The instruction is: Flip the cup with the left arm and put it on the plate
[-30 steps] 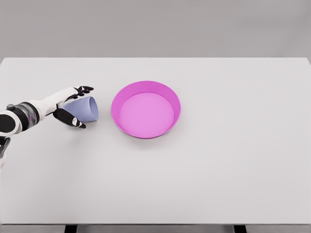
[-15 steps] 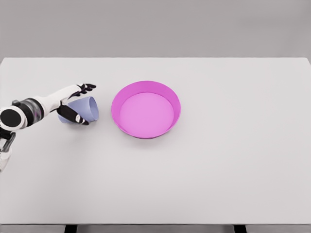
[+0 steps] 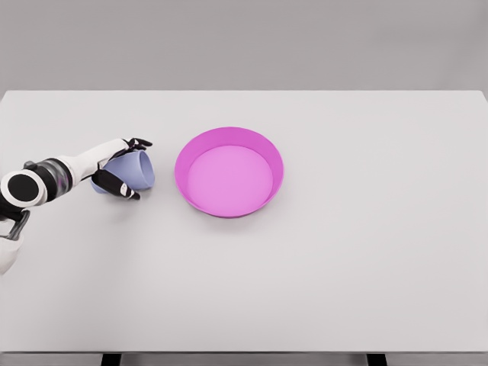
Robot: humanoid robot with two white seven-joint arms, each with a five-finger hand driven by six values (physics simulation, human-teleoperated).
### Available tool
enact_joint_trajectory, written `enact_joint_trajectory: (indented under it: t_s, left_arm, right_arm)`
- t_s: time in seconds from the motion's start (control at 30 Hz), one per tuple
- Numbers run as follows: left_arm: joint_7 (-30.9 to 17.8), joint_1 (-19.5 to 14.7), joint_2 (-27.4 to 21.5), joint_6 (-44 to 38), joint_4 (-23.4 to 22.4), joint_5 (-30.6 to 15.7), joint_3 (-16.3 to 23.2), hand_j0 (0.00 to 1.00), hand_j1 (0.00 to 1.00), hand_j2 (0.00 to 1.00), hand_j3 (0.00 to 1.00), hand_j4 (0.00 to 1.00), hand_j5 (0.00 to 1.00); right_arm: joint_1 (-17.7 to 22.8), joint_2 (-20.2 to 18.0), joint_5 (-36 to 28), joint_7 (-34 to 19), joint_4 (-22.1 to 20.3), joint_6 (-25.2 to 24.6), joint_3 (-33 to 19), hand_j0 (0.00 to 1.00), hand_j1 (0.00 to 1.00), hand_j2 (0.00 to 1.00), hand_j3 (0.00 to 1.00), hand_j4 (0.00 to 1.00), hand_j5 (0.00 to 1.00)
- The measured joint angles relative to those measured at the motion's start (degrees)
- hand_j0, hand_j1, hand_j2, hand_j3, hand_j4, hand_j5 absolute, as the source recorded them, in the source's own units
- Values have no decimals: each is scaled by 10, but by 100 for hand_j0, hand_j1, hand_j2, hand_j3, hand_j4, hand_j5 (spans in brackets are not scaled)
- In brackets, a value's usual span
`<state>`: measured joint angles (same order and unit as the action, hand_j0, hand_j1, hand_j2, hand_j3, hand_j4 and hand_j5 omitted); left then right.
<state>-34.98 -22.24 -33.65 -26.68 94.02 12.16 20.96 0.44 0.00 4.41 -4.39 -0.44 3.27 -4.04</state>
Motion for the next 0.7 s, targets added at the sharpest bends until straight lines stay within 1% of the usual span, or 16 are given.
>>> enact_joint_trajectory:
  t_s: [0.33,0.5,0.7]
  left_arm:
    - [0,0,0,6,-1,2,0,73,73,73,73,73,73]
    - [0,1,0,11,-2,2,-1,73,73,73,73,73,73]
    - [0,1,1,30,0,-13,-5,73,73,73,73,73,73]
  right_arm:
    - [0,0,0,0,0,0,0,100,100,100,100,100,100]
    - [0,0,0,0,0,0,0,100,100,100,100,100,100]
    - [0,0,0,0,0,0,0,100,100,100,100,100,100]
